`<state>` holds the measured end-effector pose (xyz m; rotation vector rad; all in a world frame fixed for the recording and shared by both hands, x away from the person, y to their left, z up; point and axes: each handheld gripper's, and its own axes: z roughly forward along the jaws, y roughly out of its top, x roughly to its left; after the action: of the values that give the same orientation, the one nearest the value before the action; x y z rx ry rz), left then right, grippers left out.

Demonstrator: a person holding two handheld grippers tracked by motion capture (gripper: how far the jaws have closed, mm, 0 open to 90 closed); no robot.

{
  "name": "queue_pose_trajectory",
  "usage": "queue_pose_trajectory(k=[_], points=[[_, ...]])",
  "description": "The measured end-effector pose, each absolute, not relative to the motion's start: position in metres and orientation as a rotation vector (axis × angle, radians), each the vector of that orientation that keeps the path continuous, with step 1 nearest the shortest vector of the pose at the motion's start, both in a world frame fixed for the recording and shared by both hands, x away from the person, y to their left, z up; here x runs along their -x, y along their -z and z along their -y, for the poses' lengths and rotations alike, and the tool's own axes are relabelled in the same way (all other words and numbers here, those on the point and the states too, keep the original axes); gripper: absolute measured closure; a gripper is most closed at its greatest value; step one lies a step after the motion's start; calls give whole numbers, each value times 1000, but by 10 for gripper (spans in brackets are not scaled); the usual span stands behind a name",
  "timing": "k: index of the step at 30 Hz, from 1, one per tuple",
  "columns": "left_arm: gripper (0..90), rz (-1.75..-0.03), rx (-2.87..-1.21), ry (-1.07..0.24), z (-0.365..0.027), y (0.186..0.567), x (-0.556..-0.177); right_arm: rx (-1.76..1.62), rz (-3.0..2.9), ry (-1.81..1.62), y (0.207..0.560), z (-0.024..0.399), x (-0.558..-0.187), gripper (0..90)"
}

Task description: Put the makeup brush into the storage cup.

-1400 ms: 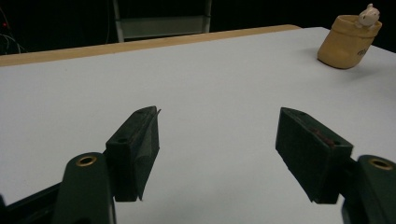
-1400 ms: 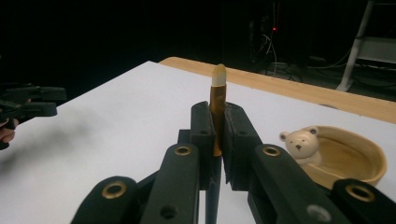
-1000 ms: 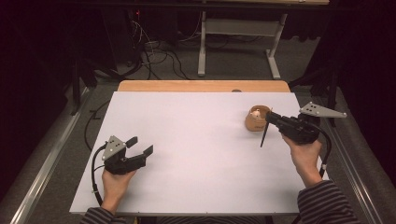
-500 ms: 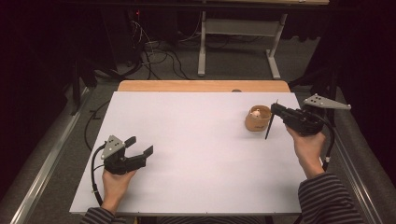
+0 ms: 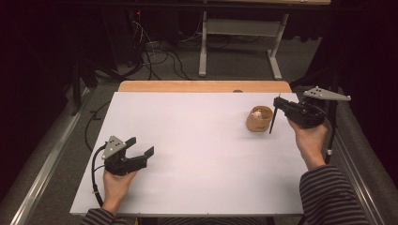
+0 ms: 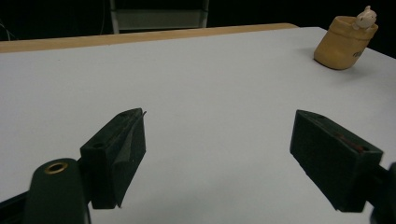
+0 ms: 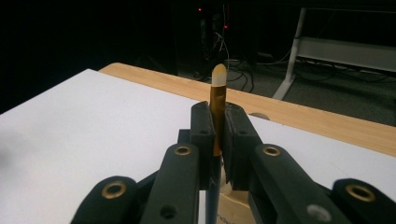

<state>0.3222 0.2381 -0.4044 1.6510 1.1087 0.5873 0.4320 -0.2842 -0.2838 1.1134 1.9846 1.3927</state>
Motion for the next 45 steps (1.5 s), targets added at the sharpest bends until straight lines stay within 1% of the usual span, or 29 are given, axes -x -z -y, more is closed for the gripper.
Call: queue_pose_trajectory(k=[18,23,45], points=[[192,-1104,-1652,-567,-235,404,-322,-1147,-1938,-1348,273,284,-451,862],[195,-1103,-1651,-563,-235,404,-321,-1150,-1927,-1340,275,282,-456,861],[197,-1095,-1657,-553,-233,404,-321,-1144,-1918,-1250,268,269,-476,860]])
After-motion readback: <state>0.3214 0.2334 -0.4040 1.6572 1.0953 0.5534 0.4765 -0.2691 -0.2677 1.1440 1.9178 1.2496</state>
